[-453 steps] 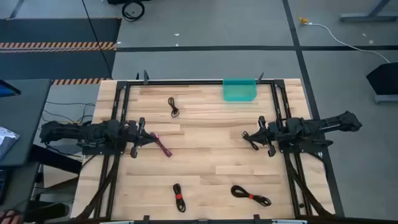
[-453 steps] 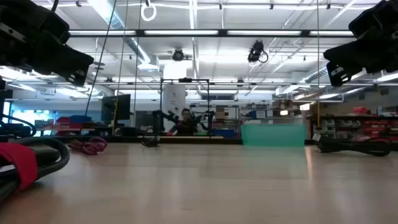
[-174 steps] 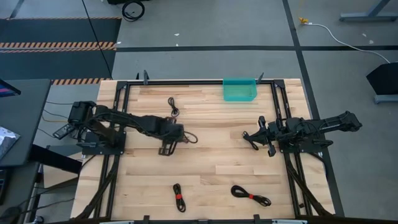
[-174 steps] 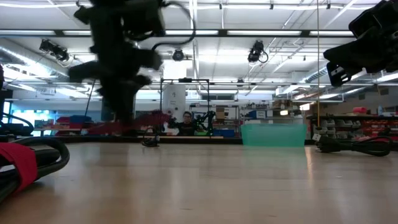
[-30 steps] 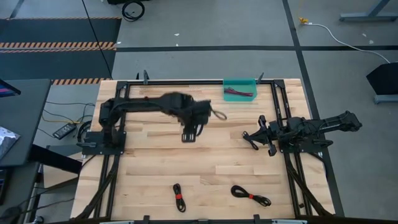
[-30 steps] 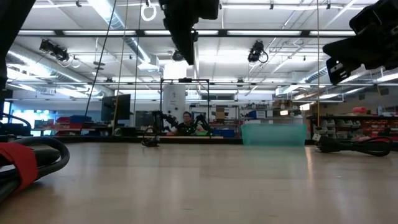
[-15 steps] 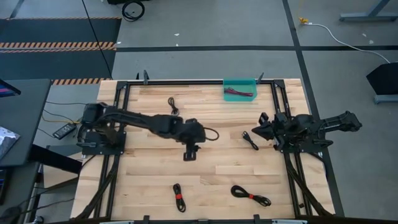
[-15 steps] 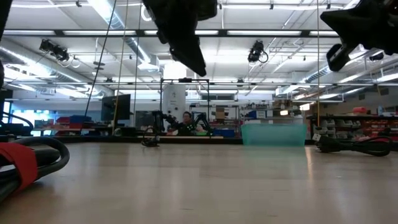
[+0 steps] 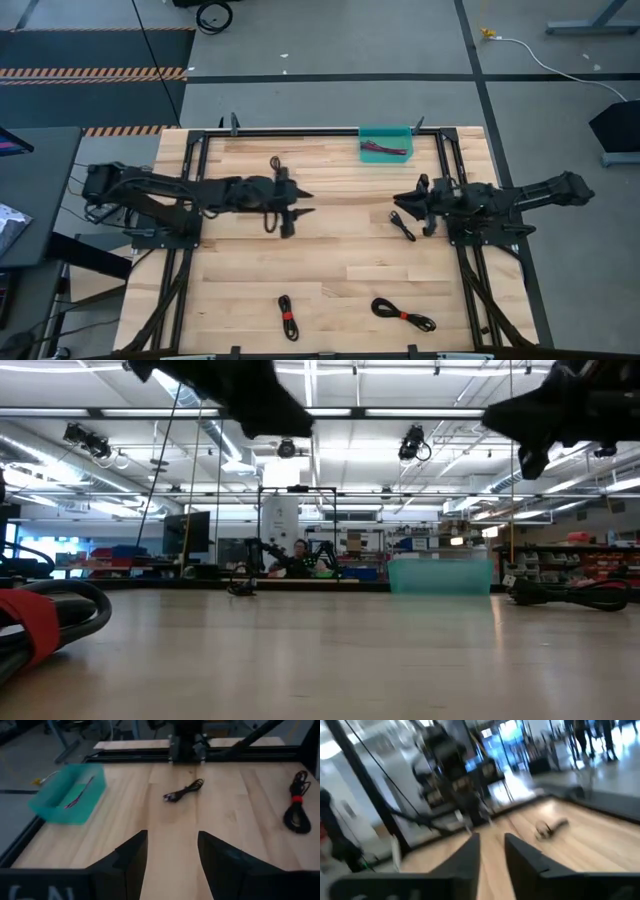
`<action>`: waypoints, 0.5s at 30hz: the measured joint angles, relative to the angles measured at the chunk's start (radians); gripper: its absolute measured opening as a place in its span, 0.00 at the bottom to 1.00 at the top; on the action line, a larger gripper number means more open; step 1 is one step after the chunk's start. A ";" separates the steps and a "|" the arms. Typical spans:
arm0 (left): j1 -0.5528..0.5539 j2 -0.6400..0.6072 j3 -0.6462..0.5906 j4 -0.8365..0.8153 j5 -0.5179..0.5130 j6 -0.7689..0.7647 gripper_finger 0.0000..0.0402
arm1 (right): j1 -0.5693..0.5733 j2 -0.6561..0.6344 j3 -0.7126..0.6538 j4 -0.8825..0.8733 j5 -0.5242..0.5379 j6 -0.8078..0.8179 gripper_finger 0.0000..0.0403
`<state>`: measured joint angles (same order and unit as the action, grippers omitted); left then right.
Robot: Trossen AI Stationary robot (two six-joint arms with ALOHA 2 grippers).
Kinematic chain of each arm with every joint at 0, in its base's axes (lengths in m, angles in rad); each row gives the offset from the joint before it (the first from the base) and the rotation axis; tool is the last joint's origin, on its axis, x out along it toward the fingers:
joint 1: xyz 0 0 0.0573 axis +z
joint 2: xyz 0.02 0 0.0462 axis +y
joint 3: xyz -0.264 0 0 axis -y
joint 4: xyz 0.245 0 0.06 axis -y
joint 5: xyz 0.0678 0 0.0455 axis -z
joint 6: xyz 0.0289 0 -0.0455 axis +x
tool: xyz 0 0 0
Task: Pick and place USB-C Cables
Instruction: Put the top right black usb cable into the bin
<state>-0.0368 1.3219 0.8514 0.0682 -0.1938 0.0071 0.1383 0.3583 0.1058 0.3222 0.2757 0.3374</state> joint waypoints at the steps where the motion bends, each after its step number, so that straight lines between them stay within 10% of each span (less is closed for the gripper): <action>1: 0.008 -0.013 -0.016 0.012 -0.001 0.000 0.45 | -0.005 0.039 0.021 -0.024 0.004 0.002 0.28; 15: 0.025 -0.064 -0.044 -0.070 0.004 -0.008 0.45 | -0.038 0.549 0.447 -0.972 -0.081 0.330 0.70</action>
<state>-0.0113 1.2579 0.8078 -0.0020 -0.1894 -0.0009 0.1001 0.9077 0.5532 -0.6497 0.1945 0.6673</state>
